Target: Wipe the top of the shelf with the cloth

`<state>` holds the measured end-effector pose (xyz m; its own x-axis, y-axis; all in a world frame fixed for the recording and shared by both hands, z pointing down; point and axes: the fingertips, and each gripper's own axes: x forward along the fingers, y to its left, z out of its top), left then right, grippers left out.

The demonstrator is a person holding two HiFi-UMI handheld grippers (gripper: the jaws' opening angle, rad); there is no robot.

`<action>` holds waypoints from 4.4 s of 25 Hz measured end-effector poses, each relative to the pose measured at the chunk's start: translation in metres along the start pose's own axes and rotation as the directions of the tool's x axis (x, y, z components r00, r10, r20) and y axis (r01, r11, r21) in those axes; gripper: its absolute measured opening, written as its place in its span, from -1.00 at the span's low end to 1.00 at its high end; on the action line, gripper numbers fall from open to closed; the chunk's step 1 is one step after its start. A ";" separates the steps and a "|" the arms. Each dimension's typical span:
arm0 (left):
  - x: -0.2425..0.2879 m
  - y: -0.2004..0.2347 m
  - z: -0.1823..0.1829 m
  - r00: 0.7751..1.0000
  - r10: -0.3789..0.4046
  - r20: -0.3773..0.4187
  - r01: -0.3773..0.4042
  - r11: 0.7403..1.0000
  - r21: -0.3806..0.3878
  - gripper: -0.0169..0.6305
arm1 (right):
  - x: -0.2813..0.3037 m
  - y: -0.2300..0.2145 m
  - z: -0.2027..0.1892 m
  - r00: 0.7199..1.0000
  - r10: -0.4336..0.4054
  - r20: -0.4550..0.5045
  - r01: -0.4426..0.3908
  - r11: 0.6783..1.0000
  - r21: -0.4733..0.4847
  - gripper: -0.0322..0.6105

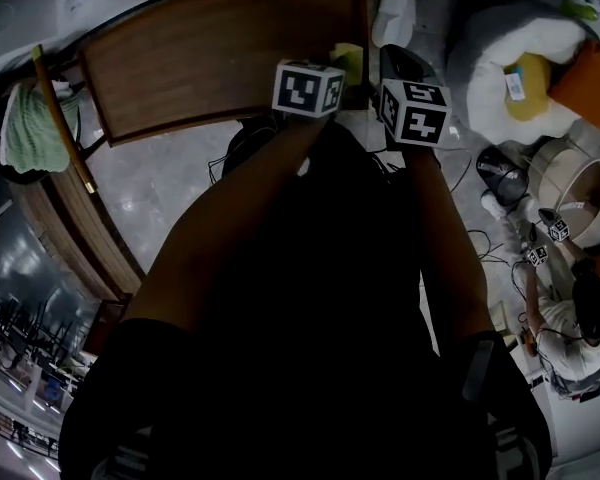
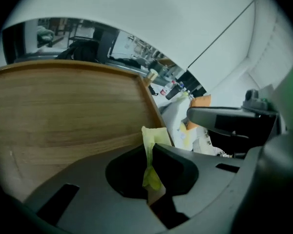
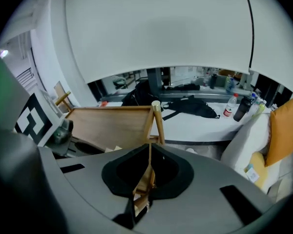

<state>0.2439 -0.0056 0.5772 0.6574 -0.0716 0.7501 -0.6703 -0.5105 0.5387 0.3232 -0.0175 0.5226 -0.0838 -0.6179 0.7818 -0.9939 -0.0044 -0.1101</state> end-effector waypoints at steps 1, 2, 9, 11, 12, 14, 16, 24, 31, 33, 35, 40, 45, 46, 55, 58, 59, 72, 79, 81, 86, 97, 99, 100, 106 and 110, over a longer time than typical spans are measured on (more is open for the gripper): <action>0.003 -0.001 -0.003 1.000 0.015 -0.007 -0.015 1.000 0.012 -0.86 | -0.001 -0.001 -0.002 1.000 0.001 0.000 -0.001 1.000 0.009 -0.82; 0.005 -0.001 -0.005 1.000 0.029 -0.010 -0.029 0.999 0.022 -0.86 | -0.001 -0.001 -0.003 1.000 0.004 -0.001 -0.004 1.000 0.015 -0.82; 0.003 0.002 -0.007 1.000 0.023 -0.016 -0.022 0.999 0.047 -0.86 | 0.003 0.021 -0.005 0.999 0.041 -0.015 -0.042 0.998 -0.040 -0.82; 0.001 0.006 -0.007 1.000 0.024 -0.005 -0.023 0.999 0.049 -0.86 | 0.006 0.030 -0.003 0.999 0.052 -0.018 -0.053 0.997 -0.056 -0.82; 0.000 0.008 -0.006 1.000 0.027 0.001 -0.027 0.998 0.056 -0.86 | 0.006 0.034 -0.003 0.998 0.057 -0.022 -0.058 0.996 -0.065 -0.82; -0.004 0.013 -0.006 1.000 0.030 0.008 -0.031 0.997 0.074 -0.86 | 0.007 0.043 -0.003 0.997 0.065 -0.030 -0.068 0.994 -0.084 -0.82; -0.010 0.021 -0.009 1.000 0.030 0.002 -0.030 0.996 0.079 -0.86 | 0.009 0.052 -0.002 0.997 0.070 -0.037 -0.074 0.992 -0.098 -0.82; -0.046 0.073 -0.028 0.999 0.039 -0.008 -0.039 0.998 0.048 -0.86 | 0.014 0.106 0.001 0.996 0.073 -0.041 -0.078 0.990 -0.115 -0.82; -0.085 0.123 -0.044 0.998 0.055 0.000 -0.055 0.998 0.008 -0.86 | 0.019 0.161 -0.001 0.994 0.090 -0.059 -0.097 0.985 -0.144 -0.82; -0.097 0.138 -0.047 0.999 0.051 0.011 -0.051 0.999 -0.016 -0.86 | 0.024 0.179 0.003 0.994 0.098 -0.056 -0.105 0.983 -0.151 -0.82; -0.111 0.157 -0.050 0.997 0.072 0.017 -0.072 0.997 -0.030 -0.86 | 0.028 0.195 0.006 0.993 0.106 -0.055 -0.114 0.981 -0.158 -0.82; -0.142 0.200 -0.062 0.992 0.124 0.022 -0.124 0.992 -0.029 -0.86 | 0.040 0.235 0.006 0.989 0.132 -0.066 -0.141 0.975 -0.172 -0.82; -0.170 0.235 -0.076 0.991 0.128 0.037 -0.124 0.989 -0.082 -0.86 | 0.055 0.278 0.007 0.985 0.157 -0.068 -0.167 0.968 -0.189 -0.82; -0.176 0.243 -0.078 0.990 0.134 0.038 -0.131 0.988 -0.081 -0.86 | 0.058 0.286 0.008 0.985 0.162 -0.068 -0.172 0.967 -0.190 -0.82; -0.223 0.303 -0.094 0.979 0.201 0.045 -0.195 0.975 -0.110 -0.86 | 0.074 0.341 0.015 0.980 0.192 -0.058 -0.200 0.957 -0.209 -0.82; -0.239 0.323 -0.098 0.973 0.221 0.069 -0.210 0.969 -0.133 -0.86 | 0.077 0.350 0.014 0.979 0.195 -0.059 -0.203 0.957 -0.208 -0.82; -0.245 0.330 -0.099 0.971 0.227 0.080 -0.214 0.966 -0.143 -0.86 | 0.077 0.353 0.013 0.979 0.196 -0.060 -0.204 0.957 -0.207 -0.82; -0.299 0.388 -0.121 0.914 0.389 0.114 -0.346 0.895 -0.282 -0.86 | 0.074 0.362 0.010 0.978 0.203 -0.055 -0.210 0.955 -0.211 -0.82; -0.321 0.413 -0.131 0.845 0.521 0.118 -0.434 0.799 -0.416 -0.86 | 0.061 0.317 0.008 0.986 0.159 -0.045 -0.164 0.972 -0.168 -0.82; -0.325 0.415 -0.132 0.822 0.558 0.116 -0.464 0.773 -0.432 -0.86 | 0.054 0.295 0.003 0.989 0.139 -0.044 -0.144 0.978 -0.148 -0.82; -0.320 0.404 -0.122 0.797 0.594 0.113 -0.499 0.751 -0.433 -0.86 | 0.036 0.230 -0.006 0.995 0.087 -0.038 -0.091 0.991 -0.095 -0.82; -0.130 0.149 -0.024 0.980 0.115 0.162 -0.090 0.984 -0.152 -0.86 | -0.005 0.082 -0.020 0.999 -0.046 -0.009 0.046 0.999 0.000 -0.82; -0.101 0.106 -0.020 0.990 0.056 0.133 -0.043 0.995 -0.095 -0.86 | -0.011 0.063 -0.023 0.998 -0.058 -0.010 0.058 0.998 0.007 -0.82; -0.087 0.087 -0.020 0.993 0.033 0.115 -0.025 0.997 -0.070 -0.86 | -0.013 0.054 -0.025 0.998 -0.065 -0.012 0.065 0.998 0.011 -0.82; -0.032 0.019 -0.036 0.999 -0.018 0.033 0.019 1.000 -0.006 -0.86 | -0.022 0.020 -0.037 0.997 -0.075 -0.025 0.075 0.997 0.009 -0.82; -0.014 -0.007 -0.041 0.999 -0.032 0.007 0.032 0.999 0.014 -0.86 | -0.024 0.005 -0.038 0.997 -0.066 -0.030 0.066 0.997 0.027 -0.82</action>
<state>0.2249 0.0341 0.5790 0.6807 -0.0611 0.7300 -0.6443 -0.5241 0.5569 0.3179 0.0276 0.5265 -0.0205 -0.5927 0.8052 -0.9950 -0.0669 -0.0745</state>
